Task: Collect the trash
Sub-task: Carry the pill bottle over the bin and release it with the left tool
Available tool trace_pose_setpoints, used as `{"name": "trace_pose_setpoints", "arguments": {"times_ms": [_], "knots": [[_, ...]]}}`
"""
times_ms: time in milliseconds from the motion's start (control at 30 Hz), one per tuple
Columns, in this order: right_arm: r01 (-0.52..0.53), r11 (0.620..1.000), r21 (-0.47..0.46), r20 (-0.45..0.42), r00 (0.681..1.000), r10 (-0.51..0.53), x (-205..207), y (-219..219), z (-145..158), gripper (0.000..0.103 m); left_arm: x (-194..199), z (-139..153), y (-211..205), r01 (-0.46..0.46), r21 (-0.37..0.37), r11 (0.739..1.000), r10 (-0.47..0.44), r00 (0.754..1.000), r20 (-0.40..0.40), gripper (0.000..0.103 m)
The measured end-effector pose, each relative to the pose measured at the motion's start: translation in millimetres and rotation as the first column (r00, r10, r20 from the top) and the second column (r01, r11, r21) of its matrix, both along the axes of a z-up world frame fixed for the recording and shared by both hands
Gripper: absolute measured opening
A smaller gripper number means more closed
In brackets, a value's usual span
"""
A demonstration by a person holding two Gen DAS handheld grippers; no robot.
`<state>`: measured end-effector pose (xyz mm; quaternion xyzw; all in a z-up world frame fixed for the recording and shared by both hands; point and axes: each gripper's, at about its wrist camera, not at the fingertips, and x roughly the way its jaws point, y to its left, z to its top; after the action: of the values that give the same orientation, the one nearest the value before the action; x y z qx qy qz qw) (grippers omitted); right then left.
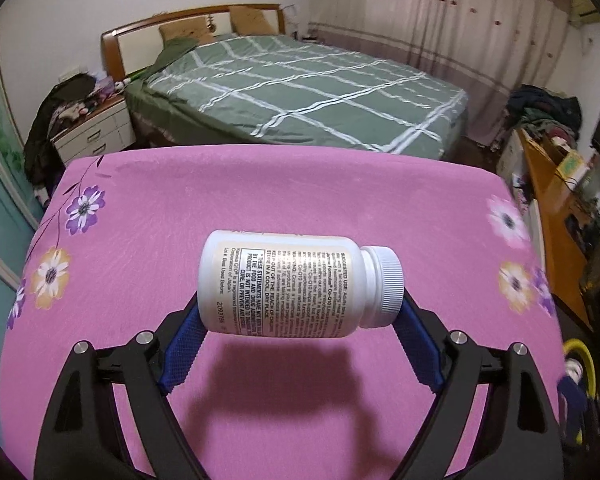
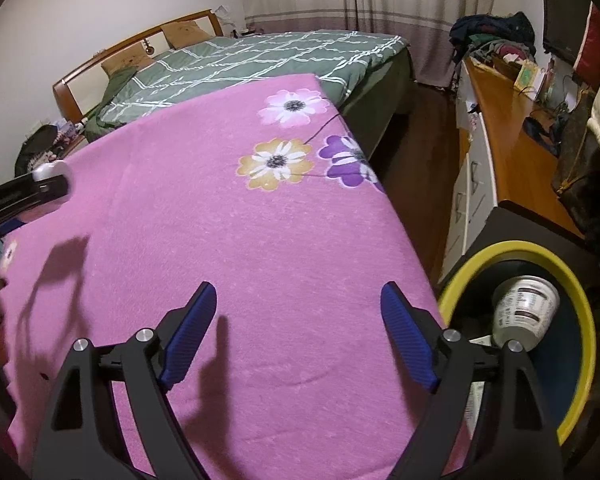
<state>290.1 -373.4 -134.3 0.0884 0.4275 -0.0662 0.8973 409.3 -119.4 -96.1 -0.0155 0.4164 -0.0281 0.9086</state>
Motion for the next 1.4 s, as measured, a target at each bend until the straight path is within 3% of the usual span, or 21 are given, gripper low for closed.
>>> {"name": "trace_pose_setpoints", "arguments": {"times_ms": [300, 667, 1033, 1400], "knots": [[-0.007, 1.000, -0.005, 0.037, 0.999, 0.008, -66.9, -27.9, 23.1, 0.080, -73.5, 26.3, -22.0, 0.077, -0.021, 0.997, -0.076, 0.995, 0.061, 0.085], [0.129, 0.992, -0.015, 0.054, 0.990, -0.128, -165.4, -99.1, 28.7, 0.080, -137.7, 21.0, -115.6, 0.259, -0.040, 0.965, -0.257, 0.965, 0.042, 0.085], [0.270, 0.963, -0.006, 0.058, 0.961, -0.269, -229.7, -165.4, 21.1, 0.080, -178.9, 7.7, -244.8, 0.454, 0.004, 0.891, -0.454, 0.891, 0.002, 0.085], [0.338, 0.941, 0.020, 0.065, 0.939, -0.338, -260.2, -203.2, 19.2, 0.080, -188.7, -17.1, -334.5, 0.577, 0.003, 0.817, -0.575, 0.813, -0.090, 0.085]]}}
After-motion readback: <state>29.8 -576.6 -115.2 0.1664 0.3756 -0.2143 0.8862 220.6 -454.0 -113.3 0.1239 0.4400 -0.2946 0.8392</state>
